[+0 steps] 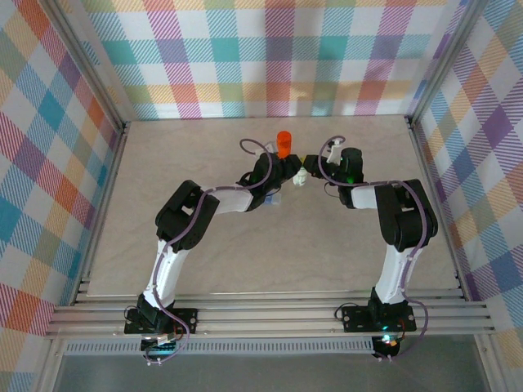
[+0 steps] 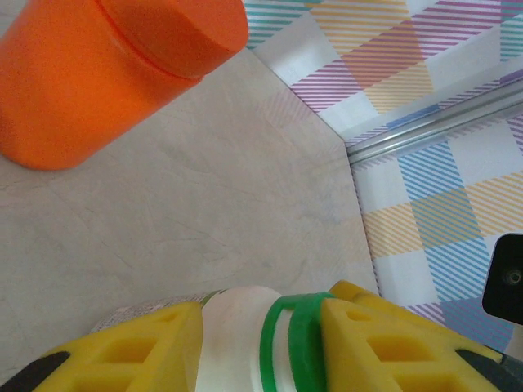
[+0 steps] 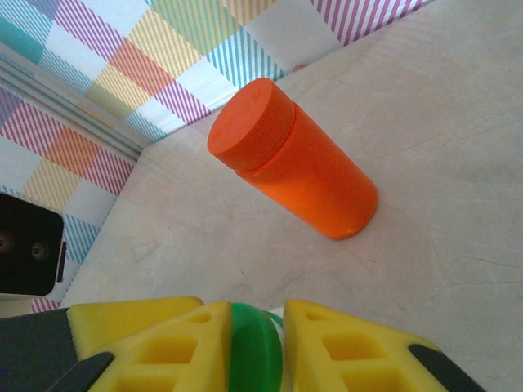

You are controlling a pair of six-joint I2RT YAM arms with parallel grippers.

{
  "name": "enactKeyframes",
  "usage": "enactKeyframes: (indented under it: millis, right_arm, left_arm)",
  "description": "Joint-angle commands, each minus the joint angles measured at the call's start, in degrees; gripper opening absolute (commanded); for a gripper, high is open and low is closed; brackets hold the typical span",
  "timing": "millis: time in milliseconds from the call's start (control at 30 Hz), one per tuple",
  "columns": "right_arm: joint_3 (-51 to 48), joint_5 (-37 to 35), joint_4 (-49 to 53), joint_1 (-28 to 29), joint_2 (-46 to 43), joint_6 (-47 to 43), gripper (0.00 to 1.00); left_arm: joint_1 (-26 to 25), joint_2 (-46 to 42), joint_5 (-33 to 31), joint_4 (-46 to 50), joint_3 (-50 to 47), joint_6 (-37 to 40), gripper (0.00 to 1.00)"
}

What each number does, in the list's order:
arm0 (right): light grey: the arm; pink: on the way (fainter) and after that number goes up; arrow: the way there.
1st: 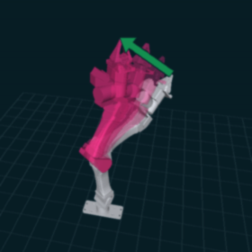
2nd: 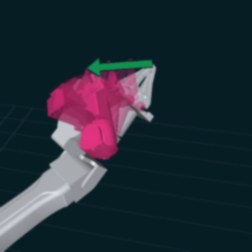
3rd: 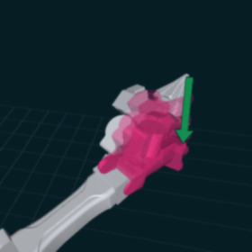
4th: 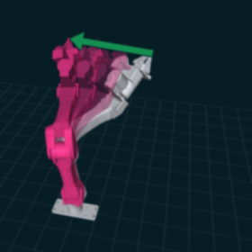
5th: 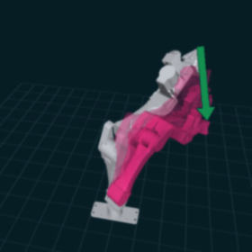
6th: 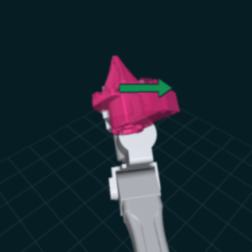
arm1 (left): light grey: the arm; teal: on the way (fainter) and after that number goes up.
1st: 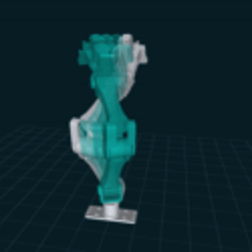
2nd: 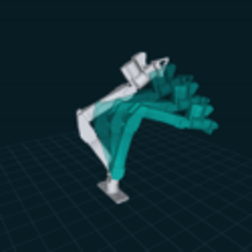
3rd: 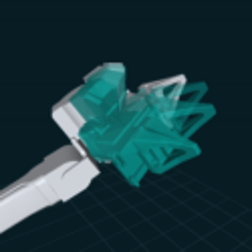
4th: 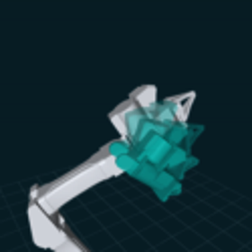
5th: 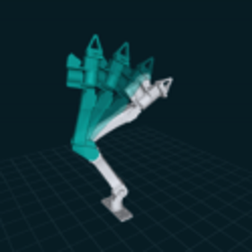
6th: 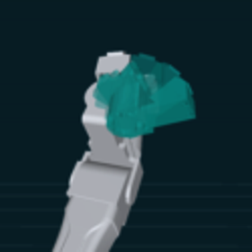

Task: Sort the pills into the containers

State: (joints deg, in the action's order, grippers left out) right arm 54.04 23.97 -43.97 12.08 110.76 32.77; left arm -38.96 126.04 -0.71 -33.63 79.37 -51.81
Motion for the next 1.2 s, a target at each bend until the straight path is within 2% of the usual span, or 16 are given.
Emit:
enactKeyframes:
  millis: [0, 133, 367, 500, 733, 800, 900, 1167]
  right_arm:
    - [-1.5, -0.8, 6.6, 1.2, 4.2, -0.5, 0.26]
    - [-2.2, -0.9, 5.6, 1.5, 6.0, 1.1, 0.26]
    - [-6.8, -2.7, -0.2, 3.1, 7.1, 2.1, 0.24]
    - [-7.5, -5.1, 5.0, 4.0, 6.4, -0.1, 0.24]
    - [-7.4, -4.4, 5.9, 4.2, 6.7, 0.3, 0.24]
    - [-5.7, -3.3, 8.9, 3.9, 6.0, 0.2, 0.25]
    - [-1.9, -2.6, 15.4, 3.4, 3.9, 0.1, 0.25]
    - [7.4, -2.4, 26.5, 0.8, 0.8, -0.4, 0.28]
  left_arm:
    - [-3.0, 2.1, 0.9, 9.8, -4.1, 3.1, 0.41]
    - [-3.0, 3.3, 1.4, 9.8, -3.7, 5.3, 0.41]
    - [-4.0, 6.1, 4.9, 1.5, -6.8, 7.9, 0.40]
    - [-4.6, 6.7, 5.1, -1.6, -9.6, 10.3, 0.37]
    - [-4.5, 7.7, 4.5, -2.4, -11.2, 11.1, 0.35]
    - [-4.3, 5.9, 5.0, 0.7, -9.4, 12.3, 0.35]
    - [-3.4, 4.0, 5.3, 10.7, -3.4, 13.5, 0.35]
    - [0.9, 3.0, 9.9, 11.0, 1.7, 7.0, 0.36]
